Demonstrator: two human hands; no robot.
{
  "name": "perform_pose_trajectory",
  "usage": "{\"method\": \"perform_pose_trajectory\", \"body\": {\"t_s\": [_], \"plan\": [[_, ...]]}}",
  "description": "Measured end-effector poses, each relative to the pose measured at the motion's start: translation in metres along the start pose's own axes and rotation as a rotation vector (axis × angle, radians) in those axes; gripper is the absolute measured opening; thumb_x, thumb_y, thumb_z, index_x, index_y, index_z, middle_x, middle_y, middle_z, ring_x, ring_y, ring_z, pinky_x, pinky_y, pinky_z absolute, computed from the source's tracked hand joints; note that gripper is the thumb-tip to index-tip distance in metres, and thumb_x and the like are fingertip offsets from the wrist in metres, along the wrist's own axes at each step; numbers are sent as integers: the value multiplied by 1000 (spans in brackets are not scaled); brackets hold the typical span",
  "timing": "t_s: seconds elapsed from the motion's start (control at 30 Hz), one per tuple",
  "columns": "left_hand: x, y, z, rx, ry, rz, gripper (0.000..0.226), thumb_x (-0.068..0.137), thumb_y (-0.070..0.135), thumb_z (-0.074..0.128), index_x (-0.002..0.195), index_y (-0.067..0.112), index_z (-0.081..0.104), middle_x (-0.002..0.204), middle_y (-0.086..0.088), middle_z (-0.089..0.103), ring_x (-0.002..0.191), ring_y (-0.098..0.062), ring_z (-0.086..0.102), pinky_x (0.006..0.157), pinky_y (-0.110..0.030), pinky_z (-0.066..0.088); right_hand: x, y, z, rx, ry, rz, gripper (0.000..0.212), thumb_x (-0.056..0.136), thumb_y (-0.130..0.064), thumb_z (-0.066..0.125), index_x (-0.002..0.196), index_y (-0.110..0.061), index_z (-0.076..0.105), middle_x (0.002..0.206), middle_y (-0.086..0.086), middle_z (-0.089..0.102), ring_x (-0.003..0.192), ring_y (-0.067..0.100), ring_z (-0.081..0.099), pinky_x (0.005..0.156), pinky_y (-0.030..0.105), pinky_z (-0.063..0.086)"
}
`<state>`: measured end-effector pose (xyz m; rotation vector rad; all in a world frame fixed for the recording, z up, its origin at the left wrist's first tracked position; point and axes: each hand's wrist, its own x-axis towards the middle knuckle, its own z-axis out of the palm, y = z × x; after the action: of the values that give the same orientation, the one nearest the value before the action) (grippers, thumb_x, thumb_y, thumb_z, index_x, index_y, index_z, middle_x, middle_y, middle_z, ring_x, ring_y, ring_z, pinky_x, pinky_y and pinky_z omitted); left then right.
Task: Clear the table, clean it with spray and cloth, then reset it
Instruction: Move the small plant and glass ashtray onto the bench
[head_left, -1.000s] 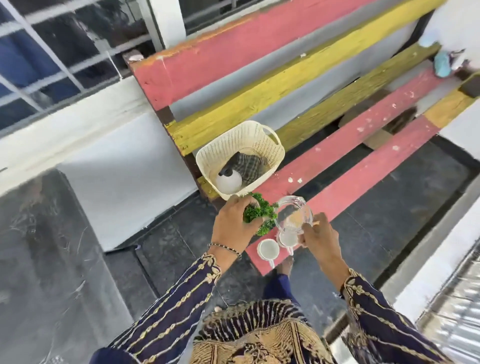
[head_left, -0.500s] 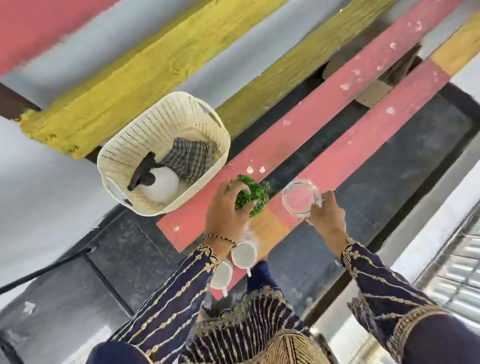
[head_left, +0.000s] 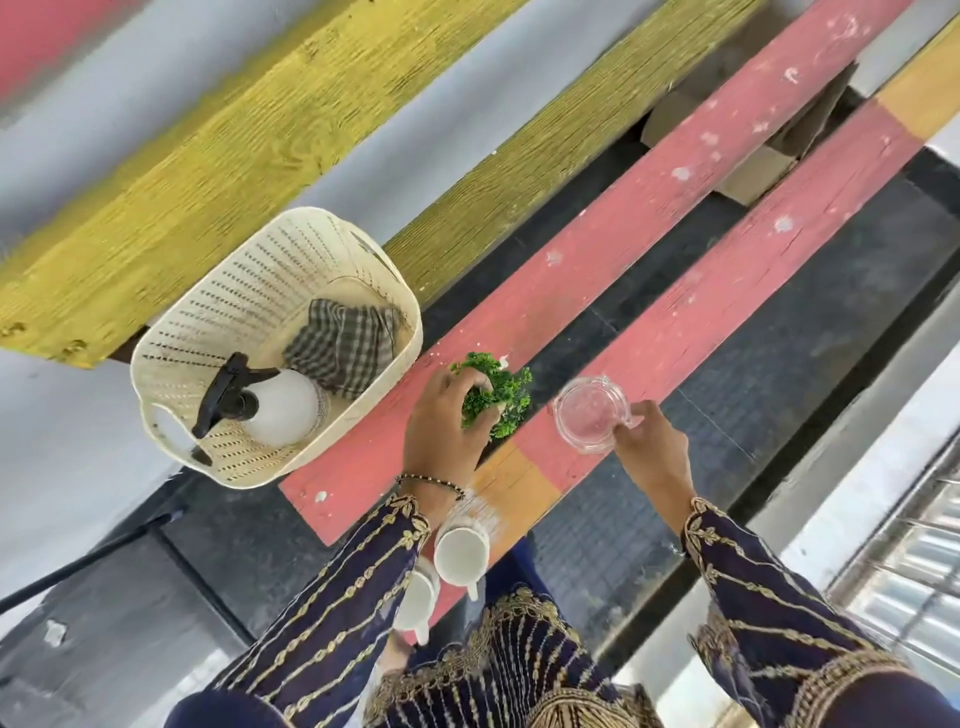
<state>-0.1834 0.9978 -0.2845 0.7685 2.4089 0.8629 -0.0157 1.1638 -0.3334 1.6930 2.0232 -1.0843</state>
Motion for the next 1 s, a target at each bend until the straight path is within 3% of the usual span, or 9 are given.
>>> {"method": "perform_pose_trajectory", "body": {"t_s": [0.1, 0.23, 0.4, 0.63, 0.73, 0.87, 1.0], "plan": [[6, 5, 1, 1, 4, -7, 22, 83, 25, 73, 102, 17, 65, 102, -2, 61, 87, -17, 58, 74, -32, 51, -2, -4, -7, -49, 26, -66, 36, 101, -20, 58, 134, -7, 53, 120, 23, 68, 111, 40, 64, 94, 48, 51], [19, 11, 3, -8, 17, -12, 22, 83, 25, 73, 101, 17, 65, 103, -1, 61, 90, -19, 59, 76, -36, 53, -4, -15, -13, -134, 55, -144, 40, 102, -25, 57, 137, -9, 51, 132, 17, 57, 126, 37, 49, 98, 53, 48], [37, 18, 7, -29, 66, 9, 21, 82, 21, 74, 101, 15, 66, 102, -2, 61, 84, -16, 58, 74, -36, 54, 2, -35, -12, -103, 65, -253, 35, 102, -21, 57, 133, -5, 56, 131, 17, 59, 125, 35, 46, 106, 47, 39], [65, 17, 16, -75, 90, 6, 21, 84, 22, 71, 103, 15, 65, 103, -3, 57, 84, -19, 59, 69, -38, 56, 5, -63, 5, 10, 36, -343, 28, 105, -24, 54, 125, -7, 62, 129, 12, 64, 128, 31, 50, 106, 38, 33], [70, 13, 21, -51, 59, 9, 23, 84, 21, 71, 105, 16, 65, 103, -4, 57, 82, -22, 60, 68, -38, 56, 3, -67, 11, 21, 21, -343, 27, 104, -24, 54, 124, -7, 63, 128, 10, 66, 127, 29, 55, 106, 36, 37], [69, 13, 22, -19, 33, 27, 27, 85, 24, 69, 112, 25, 64, 104, 0, 55, 82, -24, 61, 66, -34, 53, -2, -70, 12, 45, 5, -339, 24, 103, -23, 56, 121, -9, 65, 127, 7, 70, 124, 26, 61, 106, 44, 46], [65, 16, 19, 20, -26, 33, 39, 87, 27, 65, 125, 33, 60, 119, 2, 54, 95, -17, 61, 70, -33, 54, -12, -77, 11, 45, 0, -366, 23, 103, -21, 57, 119, -9, 67, 124, 6, 71, 120, 23, 64, 107, 42, 47]]}}
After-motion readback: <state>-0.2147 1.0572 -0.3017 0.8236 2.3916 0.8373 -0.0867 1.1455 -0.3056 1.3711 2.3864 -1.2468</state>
